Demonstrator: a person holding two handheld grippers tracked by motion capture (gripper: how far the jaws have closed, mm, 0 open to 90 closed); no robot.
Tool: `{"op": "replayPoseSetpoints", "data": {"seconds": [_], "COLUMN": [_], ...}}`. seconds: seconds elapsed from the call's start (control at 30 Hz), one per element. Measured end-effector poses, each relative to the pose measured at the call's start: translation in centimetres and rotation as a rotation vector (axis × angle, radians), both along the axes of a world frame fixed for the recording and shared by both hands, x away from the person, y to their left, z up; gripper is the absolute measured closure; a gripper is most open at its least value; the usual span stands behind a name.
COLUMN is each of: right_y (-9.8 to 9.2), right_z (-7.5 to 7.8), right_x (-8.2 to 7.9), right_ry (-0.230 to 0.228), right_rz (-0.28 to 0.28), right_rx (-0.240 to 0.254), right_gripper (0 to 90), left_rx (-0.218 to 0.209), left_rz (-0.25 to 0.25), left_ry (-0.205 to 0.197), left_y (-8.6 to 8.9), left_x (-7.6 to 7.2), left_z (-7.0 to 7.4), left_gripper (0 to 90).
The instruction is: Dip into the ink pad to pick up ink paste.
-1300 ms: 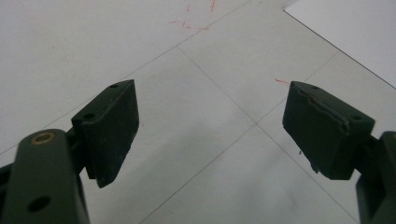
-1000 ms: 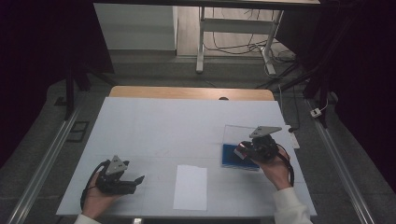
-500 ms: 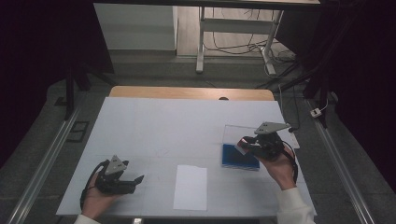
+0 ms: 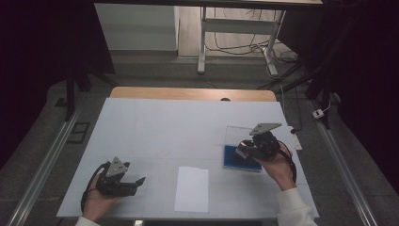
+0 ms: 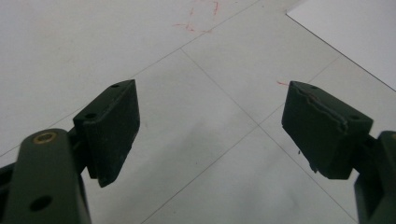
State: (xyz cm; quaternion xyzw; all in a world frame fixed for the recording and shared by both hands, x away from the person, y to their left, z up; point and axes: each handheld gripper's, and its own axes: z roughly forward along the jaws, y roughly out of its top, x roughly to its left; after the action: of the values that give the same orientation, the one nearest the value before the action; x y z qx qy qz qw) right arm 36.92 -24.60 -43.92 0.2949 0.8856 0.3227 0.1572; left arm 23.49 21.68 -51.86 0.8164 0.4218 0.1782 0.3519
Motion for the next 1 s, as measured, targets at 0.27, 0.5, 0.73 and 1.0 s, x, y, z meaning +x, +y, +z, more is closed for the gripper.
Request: {"op": "replayPoseSetpoints", "data": {"seconds": [0.27, 0.5, 0.73, 1.0], "right_y": [0.1, 0.2, 0.4, 0.4], "right_z": [-1.0, -1.5, -2.1, -2.4], "right_x": [0.5, 0.7, 0.9, 1.0], "right_ry": [0.031, 0.029, 0.042, 0.05], "right_rz": [-0.02, -0.02, -0.021, -0.024], "right_rx": [-0.028, -0.061, -0.078, -0.093], "right_gripper": [70.4, 70.3, 70.3, 70.4], "left_rx": [-0.002, -0.003, 0.0, 0.001], "left_rz": [-0.002, -0.003, -0.003, -0.003], "left_ry": [-0.002, -0.001, 0.001, 0.002], "left_y": [-0.1, -0.1, -0.1, -0.1], "left_x": [-0.1, -0.1, -0.1, -0.1], "left_z": [0.0, 0.0, 0.0, 0.0], "left_gripper": [19.7, 19.8, 19.9, 20.0]}}
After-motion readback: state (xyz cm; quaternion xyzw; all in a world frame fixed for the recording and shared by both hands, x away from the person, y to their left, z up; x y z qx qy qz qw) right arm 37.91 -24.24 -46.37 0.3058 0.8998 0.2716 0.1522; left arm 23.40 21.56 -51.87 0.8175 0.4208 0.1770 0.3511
